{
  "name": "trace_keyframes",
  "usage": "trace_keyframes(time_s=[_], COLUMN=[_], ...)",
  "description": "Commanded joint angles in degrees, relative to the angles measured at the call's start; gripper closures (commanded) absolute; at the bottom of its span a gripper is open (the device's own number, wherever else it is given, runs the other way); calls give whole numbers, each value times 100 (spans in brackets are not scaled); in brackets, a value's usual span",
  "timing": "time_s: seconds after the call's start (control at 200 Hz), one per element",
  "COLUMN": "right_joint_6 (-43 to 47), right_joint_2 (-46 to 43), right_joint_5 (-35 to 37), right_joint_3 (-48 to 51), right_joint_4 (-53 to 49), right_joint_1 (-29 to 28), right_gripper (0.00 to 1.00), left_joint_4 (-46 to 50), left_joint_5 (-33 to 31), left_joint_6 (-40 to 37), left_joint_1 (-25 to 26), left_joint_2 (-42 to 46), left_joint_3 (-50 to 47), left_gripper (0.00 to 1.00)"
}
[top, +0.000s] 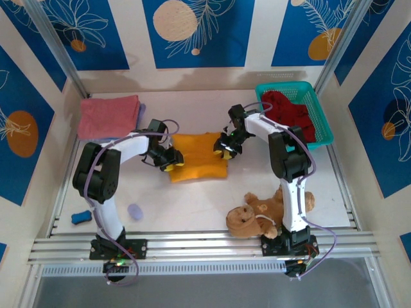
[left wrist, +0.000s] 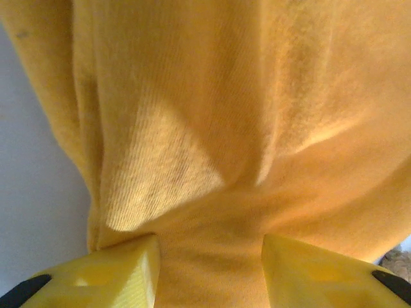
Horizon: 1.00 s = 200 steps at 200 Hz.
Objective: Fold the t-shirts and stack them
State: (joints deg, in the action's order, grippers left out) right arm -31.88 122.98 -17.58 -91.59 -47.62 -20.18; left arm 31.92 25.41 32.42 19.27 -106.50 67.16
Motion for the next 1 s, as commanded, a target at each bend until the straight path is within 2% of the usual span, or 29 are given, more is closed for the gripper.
trace_keyframes(time_s=[0.0,0.185,0.52,0.705,0.84,0.995], right_joint_6=[110,234,330,375,410,454], right_joint_2=[-652,-954,-1291,-1384,-1421,-1547], right_joint_5=[484,784,630,605,473,398], right_joint_3=[62,61,288,417,502,537], right_joint_4=[-448,-843,-882,-864,-829,-855], right_joint_1=[-64,-83,-73,-67,-26,57], right_gripper=[58,57,57,56,56,56], left_joint_4=[459,909,1188,926,584,886], left_joint_5=[-224,-608,-1188,-1161,-612,-1152], left_joint_6=[-102,-333,-812,-778,-590,-726], left_joint_1=[-83,-157,-141,-57,9,210], left_joint_2=[406,564,-190,-451,-650,-838], left_joint_3=[312,733,1126,1186,1152,1343], left_gripper=[52,46,44,44,44,44])
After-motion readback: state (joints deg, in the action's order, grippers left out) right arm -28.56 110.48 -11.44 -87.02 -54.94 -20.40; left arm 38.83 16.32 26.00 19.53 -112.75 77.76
